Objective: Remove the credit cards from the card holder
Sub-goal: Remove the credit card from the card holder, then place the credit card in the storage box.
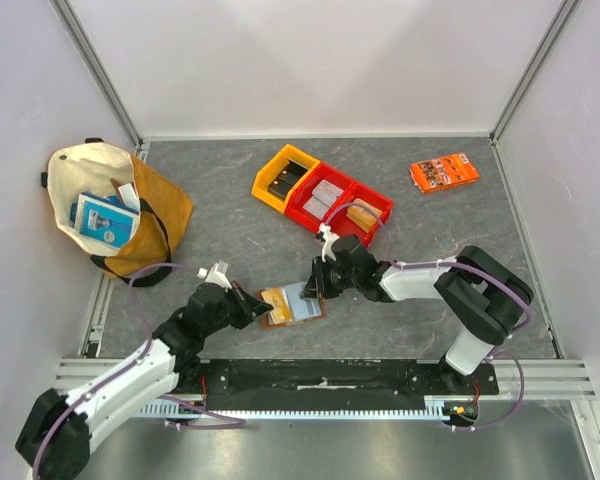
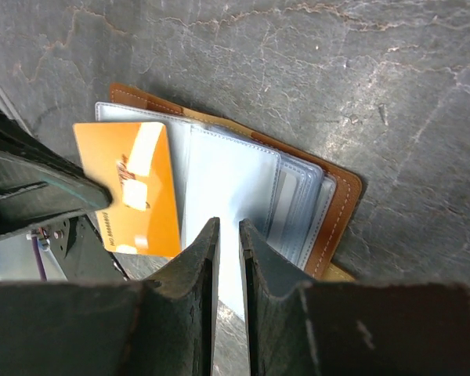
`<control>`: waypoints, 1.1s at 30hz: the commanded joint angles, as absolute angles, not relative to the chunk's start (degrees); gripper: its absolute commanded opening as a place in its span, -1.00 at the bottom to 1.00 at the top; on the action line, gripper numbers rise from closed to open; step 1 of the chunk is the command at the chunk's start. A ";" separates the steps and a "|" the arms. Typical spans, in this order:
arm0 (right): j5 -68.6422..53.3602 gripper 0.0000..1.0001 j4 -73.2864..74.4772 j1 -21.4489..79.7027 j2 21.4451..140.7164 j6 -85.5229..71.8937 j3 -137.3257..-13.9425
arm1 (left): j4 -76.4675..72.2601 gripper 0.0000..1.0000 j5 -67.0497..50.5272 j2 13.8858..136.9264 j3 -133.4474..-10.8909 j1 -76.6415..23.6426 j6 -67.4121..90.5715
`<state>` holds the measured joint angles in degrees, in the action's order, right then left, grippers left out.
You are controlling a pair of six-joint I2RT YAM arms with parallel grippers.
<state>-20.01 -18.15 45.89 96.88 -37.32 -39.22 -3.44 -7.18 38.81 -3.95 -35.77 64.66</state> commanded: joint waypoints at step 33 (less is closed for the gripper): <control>-39.37 0.59 27.77 45.17 72.33 9.84 -65.47 | 15.63 -0.97 -42.17 43.41 -38.57 -35.51 16.98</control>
